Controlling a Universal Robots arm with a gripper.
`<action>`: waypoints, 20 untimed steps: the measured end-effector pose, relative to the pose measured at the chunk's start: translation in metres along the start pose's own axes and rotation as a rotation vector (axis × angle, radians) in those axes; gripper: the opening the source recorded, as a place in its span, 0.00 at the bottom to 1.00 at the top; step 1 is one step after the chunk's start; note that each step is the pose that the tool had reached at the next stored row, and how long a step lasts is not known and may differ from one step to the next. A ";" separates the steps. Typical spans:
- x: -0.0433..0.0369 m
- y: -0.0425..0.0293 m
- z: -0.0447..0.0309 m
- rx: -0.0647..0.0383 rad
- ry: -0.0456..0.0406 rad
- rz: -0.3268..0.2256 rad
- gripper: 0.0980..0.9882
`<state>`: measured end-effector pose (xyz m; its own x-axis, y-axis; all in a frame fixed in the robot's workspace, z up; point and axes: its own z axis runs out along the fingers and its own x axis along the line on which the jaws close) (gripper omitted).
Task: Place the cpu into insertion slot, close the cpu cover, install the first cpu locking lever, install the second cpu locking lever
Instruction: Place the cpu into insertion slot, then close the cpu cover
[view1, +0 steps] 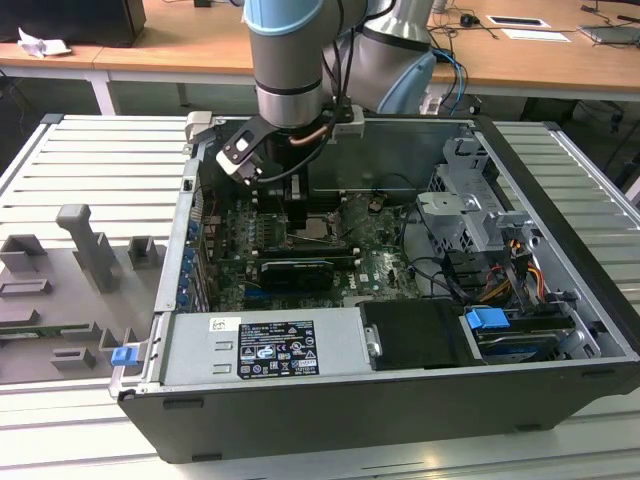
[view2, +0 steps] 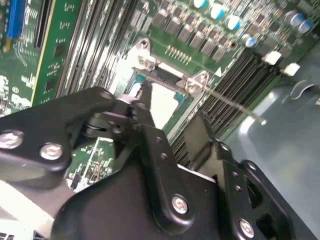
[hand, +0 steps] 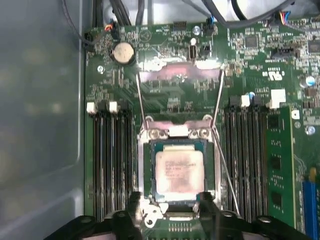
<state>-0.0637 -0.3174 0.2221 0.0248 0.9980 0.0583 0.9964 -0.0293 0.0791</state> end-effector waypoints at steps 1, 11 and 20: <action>0.0001 0.0030 0.0003 0.001 -0.0002 0.000 0.40; -0.0030 0.0157 0.0011 0.012 0.0000 -0.009 0.01; -0.0027 0.0186 -0.0073 0.014 0.0000 -0.009 0.01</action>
<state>-0.0459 -0.3210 0.2306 0.0159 0.9982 0.0577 0.9977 -0.0196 0.0652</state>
